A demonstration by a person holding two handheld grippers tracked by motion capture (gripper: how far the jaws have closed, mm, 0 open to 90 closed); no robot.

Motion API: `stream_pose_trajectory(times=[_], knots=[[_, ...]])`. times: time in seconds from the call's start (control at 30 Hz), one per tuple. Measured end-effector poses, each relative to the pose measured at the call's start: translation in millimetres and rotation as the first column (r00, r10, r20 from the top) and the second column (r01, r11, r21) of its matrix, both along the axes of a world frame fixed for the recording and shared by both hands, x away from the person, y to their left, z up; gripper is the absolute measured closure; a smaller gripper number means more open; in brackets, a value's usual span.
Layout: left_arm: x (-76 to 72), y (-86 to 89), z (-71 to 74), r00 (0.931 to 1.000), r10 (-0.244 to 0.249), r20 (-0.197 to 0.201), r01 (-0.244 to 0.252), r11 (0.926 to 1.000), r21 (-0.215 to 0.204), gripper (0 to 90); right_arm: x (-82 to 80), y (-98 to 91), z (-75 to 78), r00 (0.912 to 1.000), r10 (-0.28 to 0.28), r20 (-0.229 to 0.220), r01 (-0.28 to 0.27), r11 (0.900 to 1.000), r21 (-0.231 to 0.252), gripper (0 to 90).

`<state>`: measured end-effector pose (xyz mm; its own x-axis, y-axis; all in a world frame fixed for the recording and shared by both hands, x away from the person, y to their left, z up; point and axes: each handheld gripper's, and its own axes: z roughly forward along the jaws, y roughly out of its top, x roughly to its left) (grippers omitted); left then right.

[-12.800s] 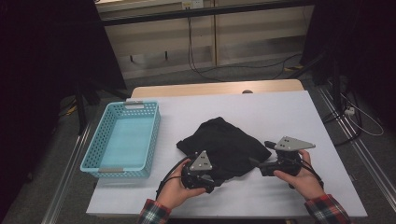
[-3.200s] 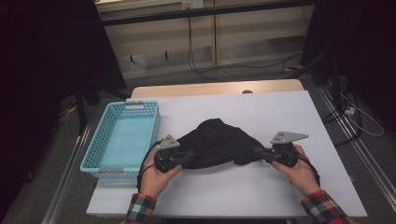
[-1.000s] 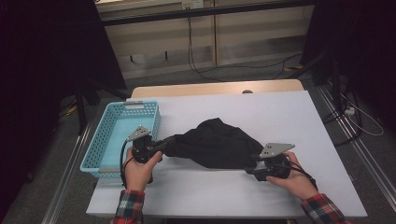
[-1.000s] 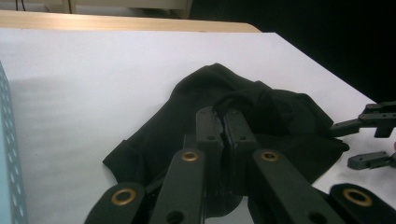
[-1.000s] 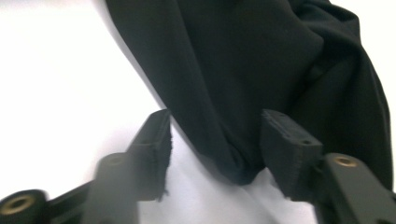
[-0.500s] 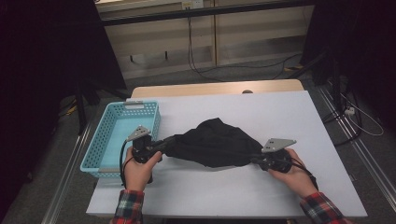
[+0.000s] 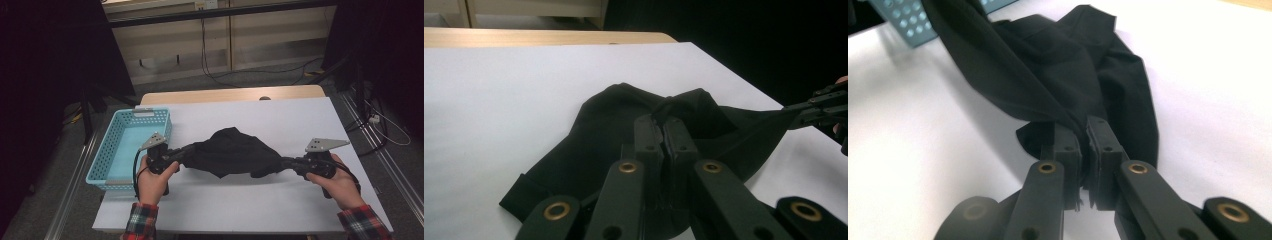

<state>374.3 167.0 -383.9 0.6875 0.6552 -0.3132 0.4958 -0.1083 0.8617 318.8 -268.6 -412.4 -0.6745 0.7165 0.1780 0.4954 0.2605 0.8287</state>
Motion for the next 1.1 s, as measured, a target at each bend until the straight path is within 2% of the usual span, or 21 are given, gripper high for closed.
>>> stream_pose_trajectory(times=[0.1, 0.3, 0.37, 0.4, 0.5, 0.53, 0.6, 0.73, 0.8, 0.93, 1.0, 1.03, 1.1], knots=[[7.3, -2.6, -4.0, 0.9999, 0.016, -0.006, -0.016, 0.9999, 0.004, 87.4, 10.9, 0.9, -6.6, 0.9996, -0.024, -0.016, 0.023, 0.9996, -0.015, 85.3], [21.1, -1.7, -7.0, 0.9988, 0.049, -0.008, -0.049, 0.9986, 0.02, 87.4, 35.1, 7.8, -13.7, 0.9959, -0.09, 0.004, 0.09, 0.9957, -0.021, 83.2], [25.4, -0.5, -9.0, 0.9979, 0.063, -0.012, -0.063, 0.9976, 0.029, 87.4, 43.0, 8.6, -17.7, 0.9912, -0.132, 0.011, 0.132, 0.9913, 0.0, 81.2], [26.6, 0.1, -9.7, 0.9973, 0.072, -0.011, -0.072, 0.997, 0.03, 87.4, 47.3, 8.8, -21.0, 0.9883, -0.153, 0.001, 0.152, 0.9882, 0.017, 80.4], [30.5, 3.9, -11.7, 0.9958, 0.09, -0.015, -0.089, 0.9951, 0.043, 87.4, 55.5, 9.6, -27.2, 0.9845, -0.175, -0.012, 0.175, 0.9845, 0.009, 75.1], [31.2, 5.3, -12.7, 0.9948, 0.1, -0.018, -0.099, 0.994, 0.047, 87.4, 57.4, 10.3, -28.5, 0.98, -0.199, -0.01, 0.199, 0.9799, 0.01, 71.4], [31.3, 7.2, -13.9, 0.9934, 0.113, -0.019, -0.112, 0.9925, 0.049, 87.4, 59.5, 11.3, -30.6, 0.9732, -0.23, 0.0, 0.23, 0.9726, 0.036, 70.5], [29.3, 8.0, -13.2, 0.9936, 0.112, -0.013, -0.111, 0.9918, 0.064, 87.4, 56.0, 16.0, -28.9, 0.9777, -0.21, 0.003, 0.21, 0.9773, 0.029, 61.2], [27.7, 7.2, -13.2, 0.9939, 0.11, -0.012, -0.109, 0.9919, 0.066, 87.3, 52.4, 17.7, -27.4, 0.9824, -0.186, -0.013, 0.187, 0.982, 0.03, 55.9], [25.4, 6.9, -14.8, 0.9942, 0.107, -0.011, -0.106, 0.9919, 0.07, 87.3, 42.6, 23.8, -28.6, 0.9928, -0.115, -0.033, 0.114, 0.9928, -0.036, 55.3], [24.2, 8.3, -15.0, 0.994, 0.109, -0.011, -0.108, 0.9919, 0.067, 87.4, 37.5, 26.4, -30.4, 0.9952, -0.089, -0.041, 0.087, 0.9947, -0.056, 55.7], [23.7, 9.1, -14.7, 0.9939, 0.109, -0.012, -0.108, 0.9917, 0.069, 87.3, 34.7, 27.8, -31.1, 0.9959, -0.075, -0.051, 0.071, 0.9942, -0.08, 55.7], [23.0, 10.5, -14.4, 0.9941, 0.109, -0.009, -0.108, 0.9918, 0.069, 87.3, 31.7, 27.6, -33.0, 0.9965, -0.077, -0.031, 0.074, 0.9932, -0.09, 57.5]])
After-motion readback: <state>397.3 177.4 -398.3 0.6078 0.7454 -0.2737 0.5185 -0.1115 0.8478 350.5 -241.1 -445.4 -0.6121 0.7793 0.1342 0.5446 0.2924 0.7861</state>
